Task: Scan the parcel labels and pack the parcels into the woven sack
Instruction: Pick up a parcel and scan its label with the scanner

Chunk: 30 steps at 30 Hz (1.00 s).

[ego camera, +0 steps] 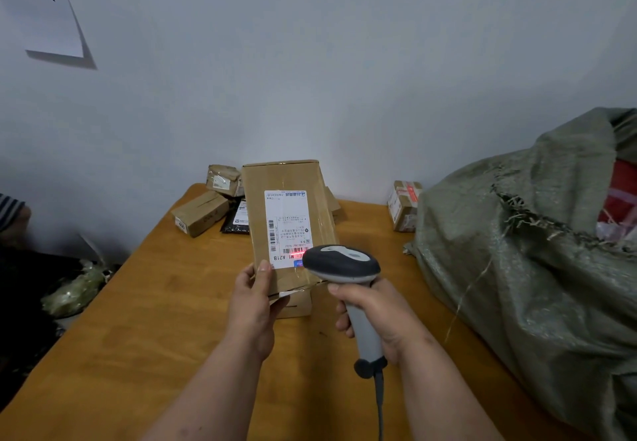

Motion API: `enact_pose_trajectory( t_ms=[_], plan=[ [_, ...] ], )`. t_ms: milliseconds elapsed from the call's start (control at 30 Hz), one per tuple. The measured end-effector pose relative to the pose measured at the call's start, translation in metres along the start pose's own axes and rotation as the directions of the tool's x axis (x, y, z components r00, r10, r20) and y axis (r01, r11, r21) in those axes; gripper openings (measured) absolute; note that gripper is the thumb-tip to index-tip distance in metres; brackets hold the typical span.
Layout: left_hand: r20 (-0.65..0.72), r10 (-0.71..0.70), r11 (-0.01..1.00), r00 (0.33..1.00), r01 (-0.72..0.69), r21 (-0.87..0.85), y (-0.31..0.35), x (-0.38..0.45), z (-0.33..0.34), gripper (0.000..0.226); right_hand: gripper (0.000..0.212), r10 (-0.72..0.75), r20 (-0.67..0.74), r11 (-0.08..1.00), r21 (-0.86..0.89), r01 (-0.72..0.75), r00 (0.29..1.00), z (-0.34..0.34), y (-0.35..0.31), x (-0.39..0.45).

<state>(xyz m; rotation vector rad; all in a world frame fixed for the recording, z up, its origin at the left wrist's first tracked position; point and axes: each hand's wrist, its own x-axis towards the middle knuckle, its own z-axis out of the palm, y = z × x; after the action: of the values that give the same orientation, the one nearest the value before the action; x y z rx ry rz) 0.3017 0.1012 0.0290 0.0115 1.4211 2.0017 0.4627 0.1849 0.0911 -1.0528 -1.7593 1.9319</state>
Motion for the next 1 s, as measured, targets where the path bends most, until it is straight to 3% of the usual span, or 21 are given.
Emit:
enact_pose_trajectory(
  t_ms=[167, 433, 633, 733, 1000],
  plan=[
    [0.011, -0.009, 1.0, 1.0, 0.008, 0.004, -0.002, -0.001, 0.003, 0.022, 0.022, 0.009, -0.01, 0.999, 0.034, -0.009, 1.0, -0.003, 0.0, 0.0],
    [0.066, -0.001, 1.0, 0.998, -0.001, 0.029, -0.003, -0.001, 0.007, 0.03, 0.042, 0.031, -0.048, 0.999, 0.044, -0.029, 0.998, -0.004, 0.002, -0.003],
    [0.156, -0.003, 1.0, 0.988, -0.001, 0.025, 0.007, -0.005, 0.023, 0.03, 0.024, -0.042, -0.18, 0.998, 0.033, 0.048, 0.983, -0.008, -0.003, -0.014],
    [0.238, 0.029, 0.999, 0.971, -0.034, 0.018, 0.018, -0.016, 0.046, 0.026, 0.015, -0.121, -0.302, 0.99, 0.028, 0.136, 0.945, -0.019, -0.01, -0.028],
    [0.44, 0.225, 0.969, 0.869, -0.249, -0.005, 0.049, -0.089, 0.137, 0.022, 0.023, -0.304, -0.569, 0.917, 0.043, 0.397, 0.764, -0.071, -0.05, -0.096]
  ],
)
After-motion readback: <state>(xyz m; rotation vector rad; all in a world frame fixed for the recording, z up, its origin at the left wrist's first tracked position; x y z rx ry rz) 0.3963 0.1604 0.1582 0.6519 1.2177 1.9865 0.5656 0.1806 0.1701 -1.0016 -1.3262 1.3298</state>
